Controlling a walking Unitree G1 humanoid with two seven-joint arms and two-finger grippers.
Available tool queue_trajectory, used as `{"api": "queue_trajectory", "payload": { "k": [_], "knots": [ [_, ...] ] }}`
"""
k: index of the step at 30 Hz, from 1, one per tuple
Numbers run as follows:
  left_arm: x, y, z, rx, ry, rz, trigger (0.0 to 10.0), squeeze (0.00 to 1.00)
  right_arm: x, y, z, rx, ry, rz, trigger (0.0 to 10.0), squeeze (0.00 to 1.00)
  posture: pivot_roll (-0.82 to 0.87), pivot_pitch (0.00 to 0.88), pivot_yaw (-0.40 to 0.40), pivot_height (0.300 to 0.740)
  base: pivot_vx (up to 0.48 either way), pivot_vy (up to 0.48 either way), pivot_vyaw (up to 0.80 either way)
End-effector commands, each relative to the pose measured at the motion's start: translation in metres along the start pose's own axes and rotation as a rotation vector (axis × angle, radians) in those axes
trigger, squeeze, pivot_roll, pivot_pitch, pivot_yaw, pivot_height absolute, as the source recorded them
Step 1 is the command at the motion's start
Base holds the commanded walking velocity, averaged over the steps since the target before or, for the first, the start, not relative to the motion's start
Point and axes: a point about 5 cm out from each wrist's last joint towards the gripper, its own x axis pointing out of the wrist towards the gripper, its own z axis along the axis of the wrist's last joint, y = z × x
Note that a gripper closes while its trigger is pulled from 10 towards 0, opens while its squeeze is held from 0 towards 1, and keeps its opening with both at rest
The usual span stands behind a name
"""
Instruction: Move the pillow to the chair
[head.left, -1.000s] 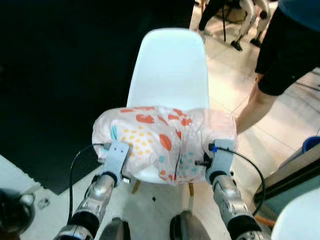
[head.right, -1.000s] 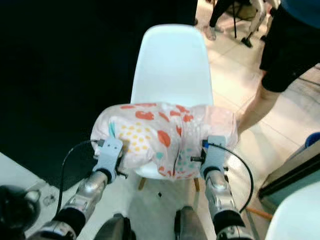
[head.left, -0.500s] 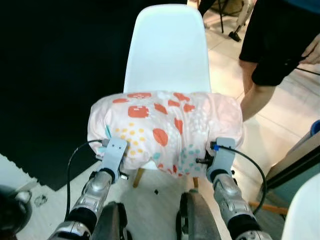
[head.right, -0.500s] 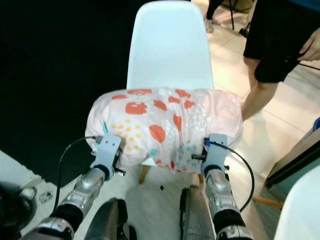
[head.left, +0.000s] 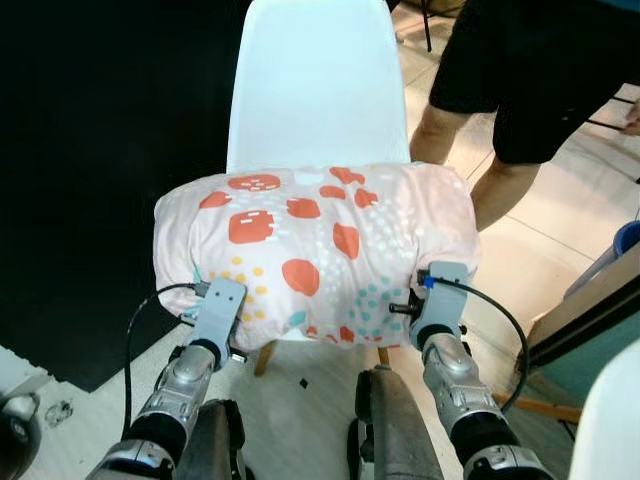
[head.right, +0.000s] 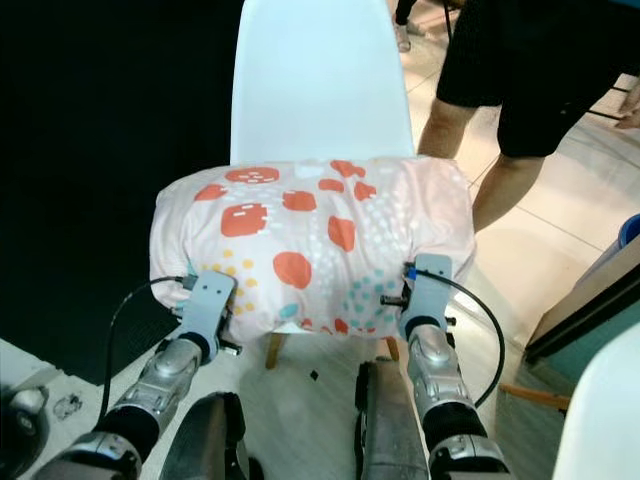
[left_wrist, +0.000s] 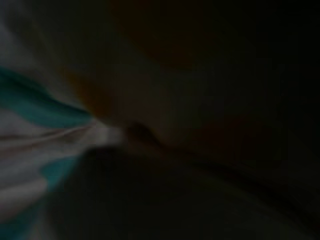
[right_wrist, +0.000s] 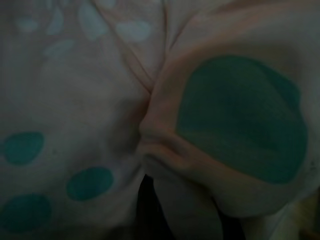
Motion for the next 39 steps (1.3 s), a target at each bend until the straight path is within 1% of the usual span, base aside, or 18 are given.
{"api": "queue_trajectory", "payload": {
  "k": [1, 5, 8, 10, 11, 13, 14, 16, 21, 26, 31, 33, 34, 35, 36, 37, 38, 39],
  "knots": [
    [0.000, 0.003, -0.001, 0.043, 0.001, 0.012, 10.0, 0.00, -0.001, 0.005, -0.010, 0.009, 0.045, 0.012, 10.0, 0.00, -0.05, 0.288, -0.036, 0.592, 0.000, 0.000, 0.00],
    [0.000, 0.000, -0.007, 0.064, 0.032, 0.026, 10.0, 0.00, 0.001, 0.003, -0.013, 0.002, 0.071, -0.010, 10.0, 0.00, -0.05, 0.287, -0.039, 0.592, 0.000, 0.000, 0.00],
    [0.001, -0.006, -0.003, 0.001, 0.006, 0.019, 10.0, 0.00, 0.003, 0.004, -0.010, 0.022, 0.063, -0.003, 10.0, 0.00, -0.04, 0.277, -0.040, 0.592, 0.000, 0.000, 0.00],
    [0.001, -0.007, -0.001, -0.016, -0.001, 0.008, 10.0, 0.00, 0.003, 0.004, -0.010, 0.032, 0.058, 0.003, 10.0, 0.00, -0.04, 0.276, -0.039, 0.592, 0.000, 0.000, 0.00],
    [0.001, -0.009, -0.001, -0.031, -0.004, -0.005, 10.0, 0.00, 0.003, 0.003, -0.009, 0.038, 0.049, 0.004, 10.0, 0.59, -0.04, 0.274, -0.038, 0.592, 0.000, 0.000, 0.00],
    [0.001, -0.009, -0.001, -0.040, -0.007, -0.013, 10.0, 0.00, 0.003, 0.003, -0.009, 0.043, 0.042, 0.005, 10.0, 0.59, -0.04, 0.273, -0.037, 0.592, 0.000, 0.000, 0.00],
    [0.001, -0.010, -0.001, -0.055, -0.012, -0.020, 10.0, 1.00, 0.003, 0.002, -0.008, 0.046, 0.032, 0.006, 10.0, 1.00, -0.04, 0.268, -0.035, 0.592, 0.000, 0.000, 0.00],
    [0.000, -0.011, 0.000, -0.085, -0.024, -0.028, 10.0, 1.00, 0.001, 0.000, -0.009, 0.049, 0.024, 0.000, 10.0, 1.00, -0.04, 0.263, -0.032, 0.592, 0.000, 0.000, 0.00],
    [-0.003, -0.010, -0.002, -0.097, -0.045, -0.031, 10.0, 1.00, -0.002, -0.002, -0.013, 0.061, 0.012, 0.002, 10.0, 1.00, -0.04, 0.248, -0.031, 0.592, 0.000, 0.000, 0.00],
    [-0.015, -0.007, -0.013, -0.162, -0.064, -0.027, 10.0, 1.00, -0.010, -0.009, -0.022, 0.099, 0.006, 0.004, 10.0, 1.00, -0.03, 0.225, -0.030, 0.592, 0.000, 0.000, 0.00],
    [-0.024, -0.004, -0.021, -0.181, -0.071, -0.021, 10.0, 1.00, -0.017, -0.014, -0.029, 0.114, -0.003, 0.003, 10.0, 1.00, -0.03, 0.208, -0.031, 0.592, 0.000, 0.000, 0.00],
    [-0.039, -0.001, -0.023, -0.192, -0.102, -0.020, 10.0, 1.00, -0.029, -0.023, -0.034, 0.137, -0.027, -0.015, 10.0, 1.00, -0.03, 0.187, -0.026, 0.592, 0.000, 0.000, 0.00],
    [-0.039, -0.001, -0.023, -0.192, -0.102, -0.020, 10.0, 1.00, -0.029, -0.023, -0.034, 0.137, -0.027, -0.015, 10.0, 1.00, -0.03, 0.187, -0.026, 0.592, 0.000, 0.000, 0.00],
    [-0.052, 0.000, -0.023, -0.183, -0.127, -0.026, 10.0, 1.00, -0.039, -0.031, -0.037, 0.140, -0.035, -0.038, 10.0, 1.00, -0.03, 0.177, -0.023, 0.592, 0.000, 0.000, 0.00],
    [-0.052, 0.000, -0.023, -0.183, -0.127, -0.026, 10.0, 1.00, -0.039, -0.031, -0.037, 0.140, -0.035, -0.038, 10.0, 1.00, -0.03, 0.177, -0.023, 0.592, 0.000, 0.000, 0.00],
    [-0.060, 0.001, -0.022, -0.169, -0.138, -0.024, 10.0, 1.00, -0.046, -0.034, -0.037, 0.126, -0.036, -0.042, 10.0, 1.00, -0.03, 0.175, -0.024, 0.592, 0.000, 0.000, 0.00],
    [-0.065, 0.001, -0.022, -0.177, -0.136, -0.030, 10.0, 1.00, -0.050, -0.035, -0.038, 0.118, -0.034, -0.037, 10.0, 0.00, -0.03, 0.173, -0.025, 0.592, 0.000, 0.000, 0.00],
    [-0.065, 0.001, -0.022, -0.177, -0.136, -0.030, 10.0, 1.00, -0.050, -0.035, -0.038, 0.118, -0.034, -0.037, 10.0, 0.00, -0.03, 0.173, -0.025, 0.592, 0.000, 0.000, 0.00]
  ]
}}
